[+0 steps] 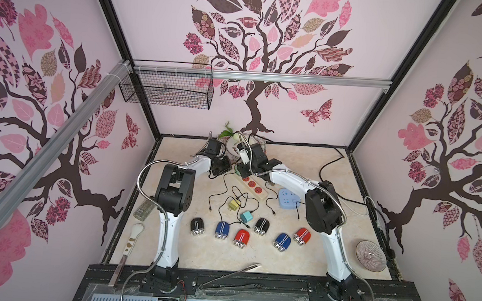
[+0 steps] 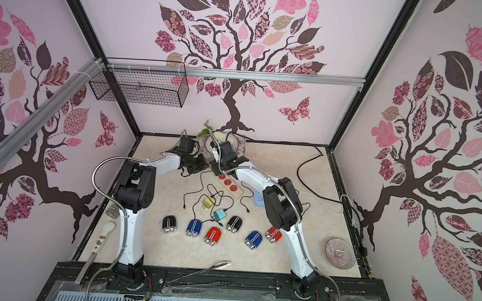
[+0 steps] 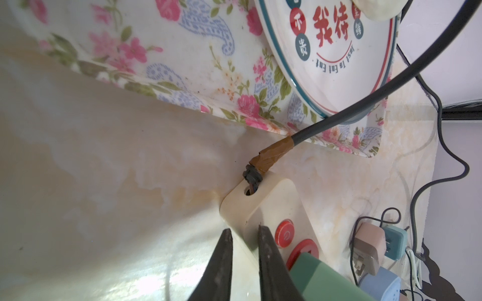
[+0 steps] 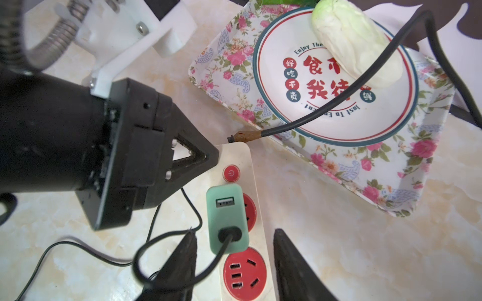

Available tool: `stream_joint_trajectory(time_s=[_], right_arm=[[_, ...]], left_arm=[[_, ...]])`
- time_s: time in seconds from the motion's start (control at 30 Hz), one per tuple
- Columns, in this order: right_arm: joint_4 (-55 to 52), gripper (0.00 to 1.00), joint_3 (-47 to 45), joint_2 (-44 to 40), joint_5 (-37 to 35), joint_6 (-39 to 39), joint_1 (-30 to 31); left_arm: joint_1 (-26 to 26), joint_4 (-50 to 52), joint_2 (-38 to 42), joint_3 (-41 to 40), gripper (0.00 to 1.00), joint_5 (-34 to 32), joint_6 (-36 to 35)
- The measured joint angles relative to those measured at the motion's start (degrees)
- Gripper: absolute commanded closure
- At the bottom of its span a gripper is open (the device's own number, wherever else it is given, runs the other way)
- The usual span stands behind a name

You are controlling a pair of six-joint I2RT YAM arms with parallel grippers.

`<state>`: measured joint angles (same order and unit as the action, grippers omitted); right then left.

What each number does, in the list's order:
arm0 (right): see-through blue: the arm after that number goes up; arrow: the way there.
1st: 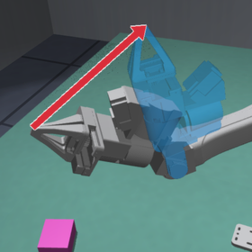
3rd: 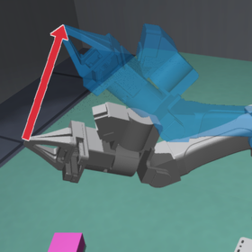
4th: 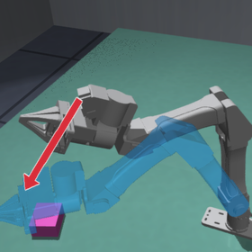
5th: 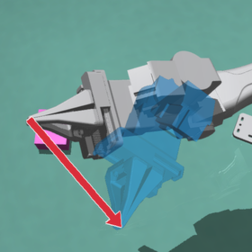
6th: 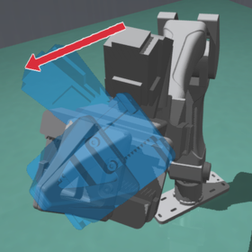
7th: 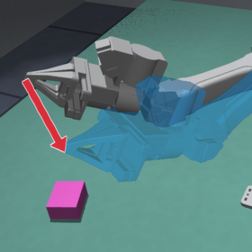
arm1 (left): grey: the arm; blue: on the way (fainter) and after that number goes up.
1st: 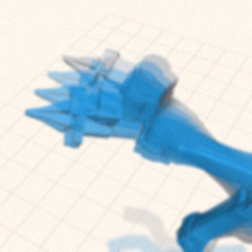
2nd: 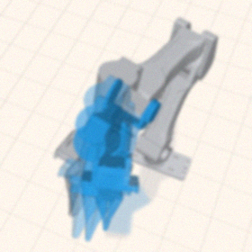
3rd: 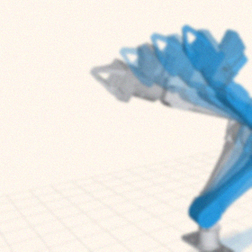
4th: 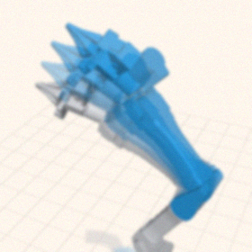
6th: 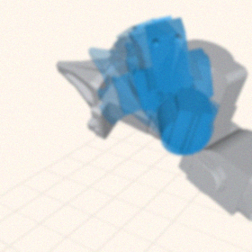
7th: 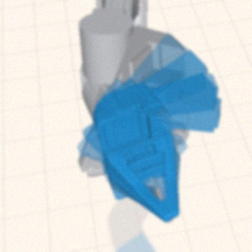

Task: Unplug the electric shaver
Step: Remove the plug from the socket.

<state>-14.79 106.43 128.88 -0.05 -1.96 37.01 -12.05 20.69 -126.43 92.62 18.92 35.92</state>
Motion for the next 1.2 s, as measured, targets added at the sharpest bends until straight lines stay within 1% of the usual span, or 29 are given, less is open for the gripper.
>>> stream_joint_trajectory(time_s=[0.33, 0.67, 0.87, 1.1, 1.2], right_arm=[[-0.94, 0.49, 0.52, 1.62, 1.57, -1.01, -0.11], [-1.57, 0.5, 4.31, 3.93, 3.17, -1.92, -0.37], [-2.16, 0.52, 4.31, 4.85, 4.2, -2.23, -0.94], [-2.25, 0.59, 4.31, 4.9, 6.14, -2.6, -1.22], [-2.25, 0.59, 4.31, 4.9, 6.88, -2.62, -1.33]], left_arm=[[-0.09, 0.07, 0.0, 0.09, 0.8, -0.02, 0.02], [-0.17, 0.61, -0.07, 0.39, 0.81, -0.26, 0.0], [-0.17, 0.68, -0.07, 0.44, 0.81, -0.31, -0.02], [-0.33, 0.96, -0.07, 0.61, 0.81, -0.44, -0.02], [-0.33, 1.07, -0.11, 0.72, 0.81, -0.46, -0.04]])
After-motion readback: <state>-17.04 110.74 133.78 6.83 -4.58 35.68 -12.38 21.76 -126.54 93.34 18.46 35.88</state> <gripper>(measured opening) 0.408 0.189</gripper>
